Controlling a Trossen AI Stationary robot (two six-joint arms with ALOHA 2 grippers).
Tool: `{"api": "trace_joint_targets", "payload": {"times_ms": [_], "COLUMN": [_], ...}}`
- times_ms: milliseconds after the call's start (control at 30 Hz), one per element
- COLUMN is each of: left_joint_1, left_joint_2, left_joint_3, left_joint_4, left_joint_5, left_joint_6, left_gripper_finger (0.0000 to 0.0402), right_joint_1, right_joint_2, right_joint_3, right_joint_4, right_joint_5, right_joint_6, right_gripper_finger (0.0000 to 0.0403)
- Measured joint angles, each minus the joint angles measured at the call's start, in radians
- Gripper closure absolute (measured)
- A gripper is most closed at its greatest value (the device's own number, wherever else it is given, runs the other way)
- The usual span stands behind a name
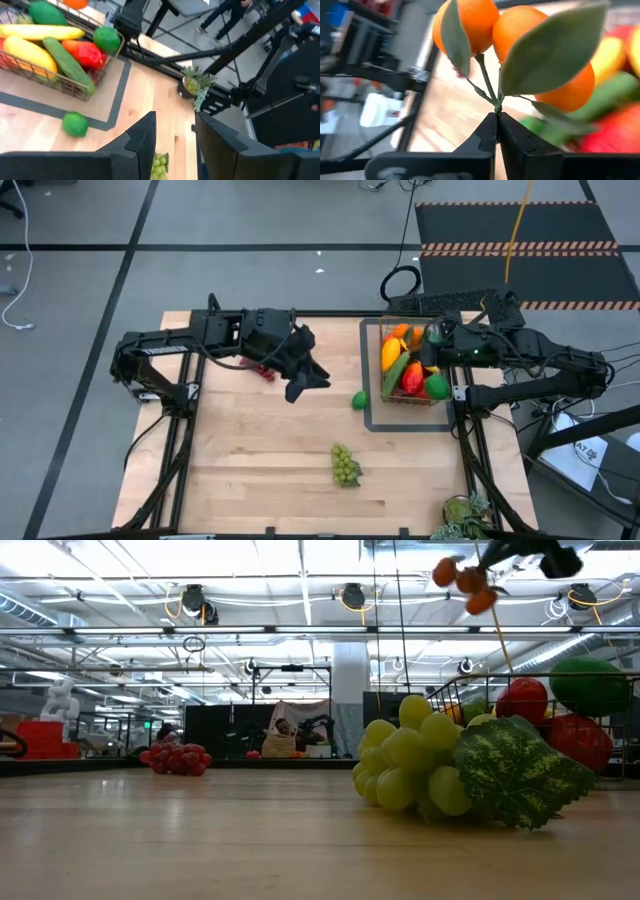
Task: Build produce basket
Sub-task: Put the tangerine into the wire basket, then put the green lime into the wire basket
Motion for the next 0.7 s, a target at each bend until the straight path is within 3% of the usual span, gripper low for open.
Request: {"api": "trace_joint_targets", "payload": {"times_ms": [467, 700], "left_joint_1": [-0.087, -0.078], "left_joint_2": [0.001, 0.001], "left_joint_3": [-0.001, -0.001], "left_joint_4": [-0.122, -0.123], "left_joint_5": [0.068, 0.054], "left_joint_6": [0.091, 0.12], "left_gripper_finger": [0.0261, 0.0261], "right_joint_1": [-0.011, -0.018], "right_joint_2": [0.0, -0.006], "right_joint_3": [-0.002, -0.074], "right_joint_4": [-0.342, -0.367], "right_joint_5": [0.056, 0.027], "right_joint_6": [0.183, 0.251], "right_gripper_finger": [0.0382, 0.0347]}}
